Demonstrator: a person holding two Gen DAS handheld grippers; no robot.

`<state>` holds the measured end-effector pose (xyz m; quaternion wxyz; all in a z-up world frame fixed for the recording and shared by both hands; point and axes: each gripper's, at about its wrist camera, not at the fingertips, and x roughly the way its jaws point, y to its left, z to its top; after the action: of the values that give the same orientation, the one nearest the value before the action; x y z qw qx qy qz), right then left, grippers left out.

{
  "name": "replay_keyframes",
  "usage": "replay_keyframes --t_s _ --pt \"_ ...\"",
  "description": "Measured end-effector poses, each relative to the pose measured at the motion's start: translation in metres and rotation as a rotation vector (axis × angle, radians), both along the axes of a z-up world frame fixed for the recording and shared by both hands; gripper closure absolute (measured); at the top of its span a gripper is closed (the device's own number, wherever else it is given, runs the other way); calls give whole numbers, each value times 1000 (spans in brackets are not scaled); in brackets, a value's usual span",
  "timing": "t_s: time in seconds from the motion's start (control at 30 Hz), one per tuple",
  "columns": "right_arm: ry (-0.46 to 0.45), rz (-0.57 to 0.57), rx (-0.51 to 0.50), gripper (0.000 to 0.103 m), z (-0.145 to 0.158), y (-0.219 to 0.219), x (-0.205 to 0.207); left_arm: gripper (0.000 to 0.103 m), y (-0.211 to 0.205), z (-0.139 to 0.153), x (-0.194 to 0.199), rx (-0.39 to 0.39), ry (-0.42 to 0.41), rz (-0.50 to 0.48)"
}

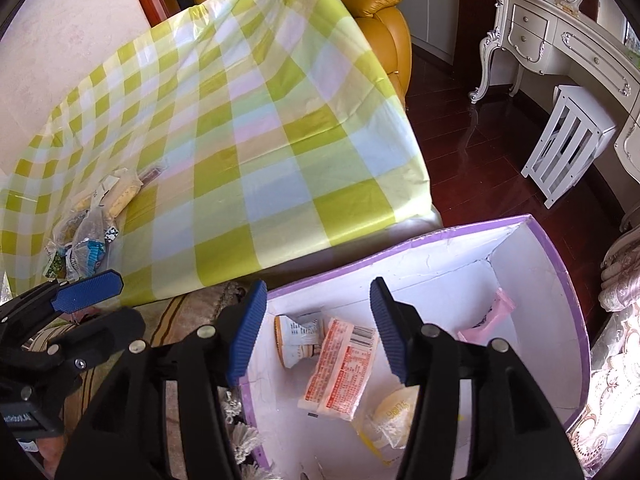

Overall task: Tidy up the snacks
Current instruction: 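Open both tools above the white box to drop the chocolate bar and chip bag, then move both open tools back over the snacks on the table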

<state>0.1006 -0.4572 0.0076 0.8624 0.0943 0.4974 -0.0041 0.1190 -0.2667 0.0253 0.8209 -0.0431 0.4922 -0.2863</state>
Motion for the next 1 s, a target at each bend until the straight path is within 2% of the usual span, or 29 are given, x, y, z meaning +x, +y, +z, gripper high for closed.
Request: replay_keyframes --t_s 0.27,0.73,0.8,1.0 --pt "-6 97 38 48 9 44 11 40 72 2 6 -58 19 168" --pt "15 197 63 39 10 105 24 40 191 -2 -3 -135 39 453" --pt "21 195 78 35 9 112 25 40 210 -2 -4 -137 34 498" --pt "32 241 82 34 6 143 31 40 259 -4 -3 -98 20 608"
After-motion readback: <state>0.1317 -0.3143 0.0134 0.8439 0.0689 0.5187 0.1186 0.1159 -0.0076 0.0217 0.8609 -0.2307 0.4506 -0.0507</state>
